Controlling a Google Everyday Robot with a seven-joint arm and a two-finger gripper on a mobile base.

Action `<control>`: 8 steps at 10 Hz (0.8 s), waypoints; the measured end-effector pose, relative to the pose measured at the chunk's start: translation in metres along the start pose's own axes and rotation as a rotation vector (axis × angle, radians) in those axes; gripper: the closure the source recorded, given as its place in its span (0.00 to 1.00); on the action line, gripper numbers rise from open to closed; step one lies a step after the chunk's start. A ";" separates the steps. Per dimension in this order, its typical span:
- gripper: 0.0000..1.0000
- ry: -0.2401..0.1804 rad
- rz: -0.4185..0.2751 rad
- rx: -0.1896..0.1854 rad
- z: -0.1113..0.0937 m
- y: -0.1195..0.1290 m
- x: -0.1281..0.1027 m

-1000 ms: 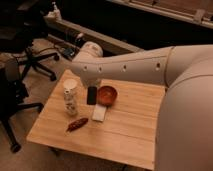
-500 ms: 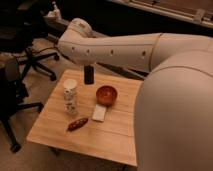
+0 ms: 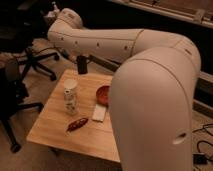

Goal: Place the eraser in the ceramic cup

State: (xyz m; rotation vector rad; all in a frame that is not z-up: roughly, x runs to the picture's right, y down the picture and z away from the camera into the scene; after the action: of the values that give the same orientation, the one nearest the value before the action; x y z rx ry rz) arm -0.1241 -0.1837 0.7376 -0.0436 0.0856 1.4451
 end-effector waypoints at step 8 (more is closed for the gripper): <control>1.00 -0.066 -0.112 -0.054 0.028 0.028 -0.038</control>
State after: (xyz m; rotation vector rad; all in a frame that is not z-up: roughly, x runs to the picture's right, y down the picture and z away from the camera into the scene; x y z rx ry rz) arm -0.1554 -0.2160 0.7692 -0.0440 -0.0100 1.3355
